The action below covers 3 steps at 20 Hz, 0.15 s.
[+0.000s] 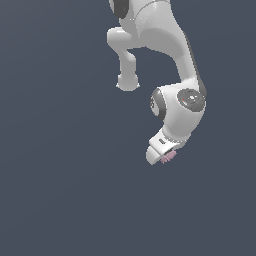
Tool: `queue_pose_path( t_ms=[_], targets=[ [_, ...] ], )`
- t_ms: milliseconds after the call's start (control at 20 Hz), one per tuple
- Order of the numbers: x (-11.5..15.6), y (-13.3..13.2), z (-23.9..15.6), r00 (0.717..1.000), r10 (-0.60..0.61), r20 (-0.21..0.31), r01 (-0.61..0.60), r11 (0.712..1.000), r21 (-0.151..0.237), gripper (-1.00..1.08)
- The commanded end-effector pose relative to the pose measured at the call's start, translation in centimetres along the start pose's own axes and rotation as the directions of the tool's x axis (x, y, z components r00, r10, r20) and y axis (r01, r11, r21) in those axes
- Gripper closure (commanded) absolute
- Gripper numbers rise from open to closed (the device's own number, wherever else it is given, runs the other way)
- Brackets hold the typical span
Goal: Pick up the object and move it to a goal position.
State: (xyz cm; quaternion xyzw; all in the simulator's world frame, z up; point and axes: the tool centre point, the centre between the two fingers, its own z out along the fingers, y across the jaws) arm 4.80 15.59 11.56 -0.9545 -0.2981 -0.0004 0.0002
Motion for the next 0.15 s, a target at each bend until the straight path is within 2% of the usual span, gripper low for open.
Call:
queue_pose_path(
  t_ms=[0,100],
  targets=[
    [0.43,-0.39,-0.25,1.000,0.002,0.001,-0.002,1.000,0.000,1.08],
    [0.52,-0.48,-0.29,1.000,0.002,0.001,-0.002,1.000,0.000,1.08]
  ],
)
